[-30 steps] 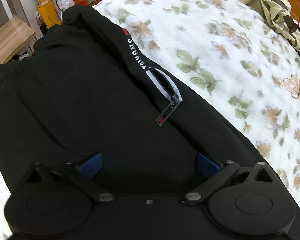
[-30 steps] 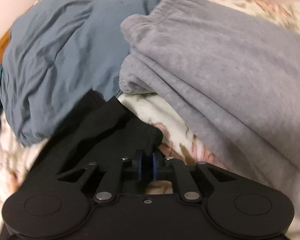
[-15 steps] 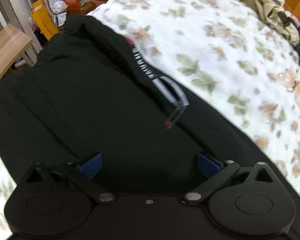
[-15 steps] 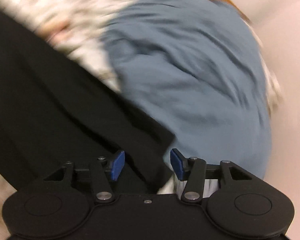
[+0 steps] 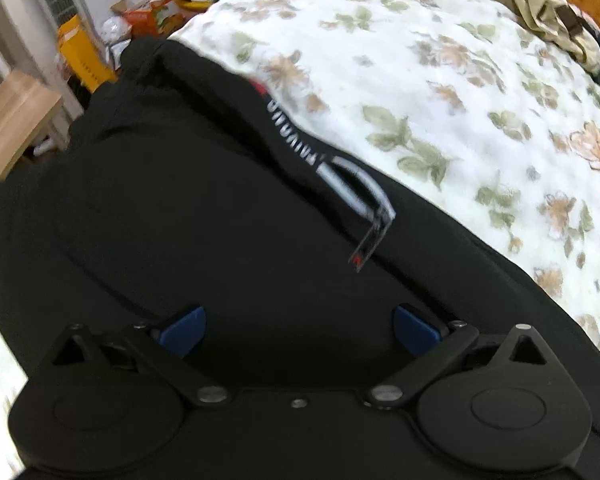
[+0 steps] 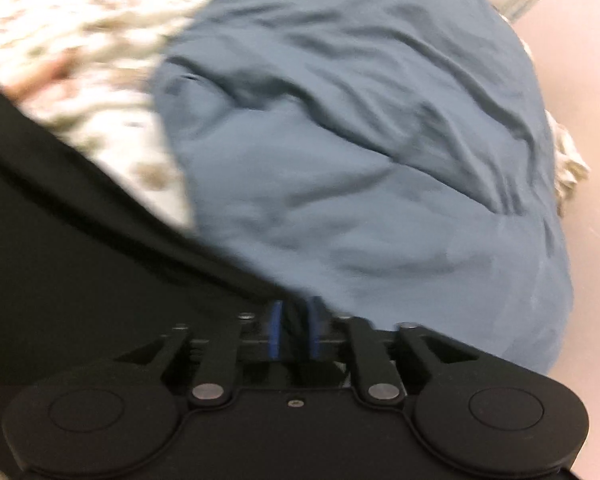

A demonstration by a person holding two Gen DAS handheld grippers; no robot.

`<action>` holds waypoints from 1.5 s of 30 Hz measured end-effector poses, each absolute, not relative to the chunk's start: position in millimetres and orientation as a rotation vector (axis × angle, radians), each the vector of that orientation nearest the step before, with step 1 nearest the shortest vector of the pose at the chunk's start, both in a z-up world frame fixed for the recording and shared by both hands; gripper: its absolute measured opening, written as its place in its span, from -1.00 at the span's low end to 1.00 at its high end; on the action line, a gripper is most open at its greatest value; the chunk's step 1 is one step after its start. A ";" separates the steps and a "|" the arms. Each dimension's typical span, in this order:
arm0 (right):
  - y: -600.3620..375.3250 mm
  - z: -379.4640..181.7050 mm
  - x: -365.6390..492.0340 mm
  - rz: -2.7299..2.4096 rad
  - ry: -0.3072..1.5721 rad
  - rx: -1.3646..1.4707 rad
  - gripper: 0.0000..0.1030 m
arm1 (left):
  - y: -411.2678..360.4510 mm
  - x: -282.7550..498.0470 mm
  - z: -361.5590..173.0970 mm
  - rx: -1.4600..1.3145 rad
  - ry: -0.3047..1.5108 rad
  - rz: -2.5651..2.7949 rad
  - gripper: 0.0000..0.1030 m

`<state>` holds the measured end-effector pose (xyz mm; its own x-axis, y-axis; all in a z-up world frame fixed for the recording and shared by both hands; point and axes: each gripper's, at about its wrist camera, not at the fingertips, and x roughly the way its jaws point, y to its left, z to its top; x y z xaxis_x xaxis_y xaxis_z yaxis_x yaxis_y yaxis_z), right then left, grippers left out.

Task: Fold clothes

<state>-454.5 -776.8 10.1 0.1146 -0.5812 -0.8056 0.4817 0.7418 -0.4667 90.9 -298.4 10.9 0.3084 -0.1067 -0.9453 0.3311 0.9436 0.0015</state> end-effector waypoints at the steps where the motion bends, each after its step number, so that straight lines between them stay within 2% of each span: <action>1: -786.6 8.0 -455.6 -0.811 1.234 -0.095 -0.52 | -301.1 93.1 11.7 0.225 1.223 -0.297 0.99; 6: -808.2 33.4 -488.5 -0.945 1.186 -0.012 -0.49 | -304.2 95.3 16.9 0.197 1.224 -0.297 0.99; 10: -788.2 59.7 -516.5 -0.851 1.121 0.111 -0.47 | -304.4 93.7 14.9 0.195 1.233 -0.300 0.99; 12: -771.6 55.5 -511.9 -0.764 1.117 0.105 -0.39 | -307.7 95.3 13.8 0.208 1.231 -0.304 0.99; 18: -745.6 18.7 -467.2 -0.521 1.166 0.131 -0.44 | -308.4 101.1 7.9 0.200 1.230 -0.310 0.99; 27: -780.3 15.2 -451.6 -0.738 1.064 0.391 -0.41 | -305.4 109.1 1.6 0.156 1.242 -0.331 0.99; 32: -724.7 48.4 -431.0 -0.594 1.079 0.185 -0.37 | -306.5 108.2 2.8 0.184 1.245 -0.372 0.99; 34: -693.4 54.2 -417.6 -0.511 1.098 0.009 -0.23 | -306.9 107.8 3.3 0.195 1.247 -0.388 0.99; 36: -658.7 52.5 -401.4 -0.409 1.112 -0.225 0.04 | -307.4 107.5 3.8 0.206 1.248 -0.404 0.99; 37: -642.4 48.5 -390.9 -0.346 1.121 -0.340 0.05 | -307.6 107.3 4.0 0.211 1.248 -0.412 0.99; 43: -610.8 19.2 -353.6 -0.124 1.186 -0.639 0.02 | -303.1 110.1 4.2 0.200 1.250 -0.441 0.99; 44: -612.3 17.4 -349.4 -0.103 1.195 -0.640 -0.02 | -301.8 111.4 4.2 0.195 1.252 -0.444 0.99; 45: -613.9 15.6 -345.2 -0.082 1.204 -0.641 -0.18 | -300.6 112.5 4.2 0.189 1.253 -0.447 0.99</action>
<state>-345.2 -613.9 15.6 0.3786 -0.3886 -0.8400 -0.2705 0.8215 -0.5020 112.5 -300.6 4.2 0.2408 -0.2225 -0.9447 0.4258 0.8989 -0.1032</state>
